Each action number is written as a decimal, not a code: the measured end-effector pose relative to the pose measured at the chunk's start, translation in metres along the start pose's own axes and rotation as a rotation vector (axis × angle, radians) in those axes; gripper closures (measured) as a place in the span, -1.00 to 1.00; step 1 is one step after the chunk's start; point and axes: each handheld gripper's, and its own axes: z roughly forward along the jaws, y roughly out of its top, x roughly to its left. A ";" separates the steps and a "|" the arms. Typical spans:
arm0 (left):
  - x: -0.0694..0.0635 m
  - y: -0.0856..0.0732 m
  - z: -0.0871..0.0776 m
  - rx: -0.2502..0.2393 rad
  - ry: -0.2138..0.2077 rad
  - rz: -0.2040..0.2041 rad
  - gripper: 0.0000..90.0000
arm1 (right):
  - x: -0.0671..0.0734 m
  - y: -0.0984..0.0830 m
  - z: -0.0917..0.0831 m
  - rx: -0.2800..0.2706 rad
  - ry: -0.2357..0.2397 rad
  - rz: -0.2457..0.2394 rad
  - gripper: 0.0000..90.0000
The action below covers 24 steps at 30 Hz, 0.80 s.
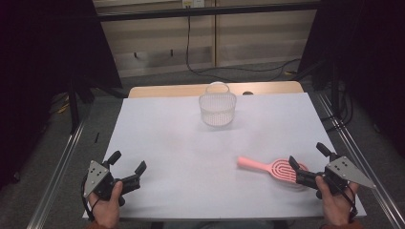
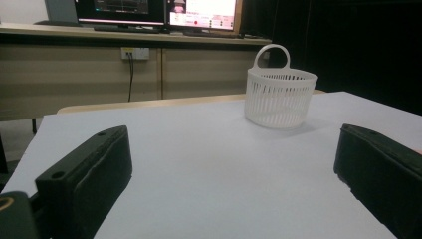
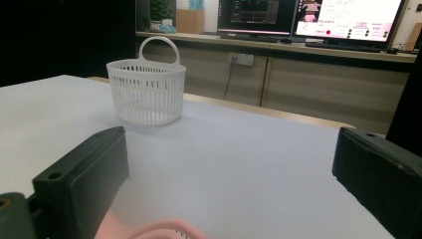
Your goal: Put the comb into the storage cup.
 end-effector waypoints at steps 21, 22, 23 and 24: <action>-0.005 0.000 0.002 0.007 -0.005 0.012 -0.96 | 0.005 0.003 0.001 -0.017 0.075 0.020 -1.00; -0.005 0.000 0.002 0.007 -0.005 0.012 -0.96 | 0.005 0.003 0.001 -0.017 0.075 0.020 -1.00; -0.005 0.000 0.002 0.008 -0.009 0.011 -0.96 | 0.005 0.003 0.002 -0.011 0.075 0.017 -1.00; -0.005 0.000 0.002 0.009 -0.009 0.014 -0.96 | 0.006 0.005 0.003 -0.001 0.074 0.014 -1.00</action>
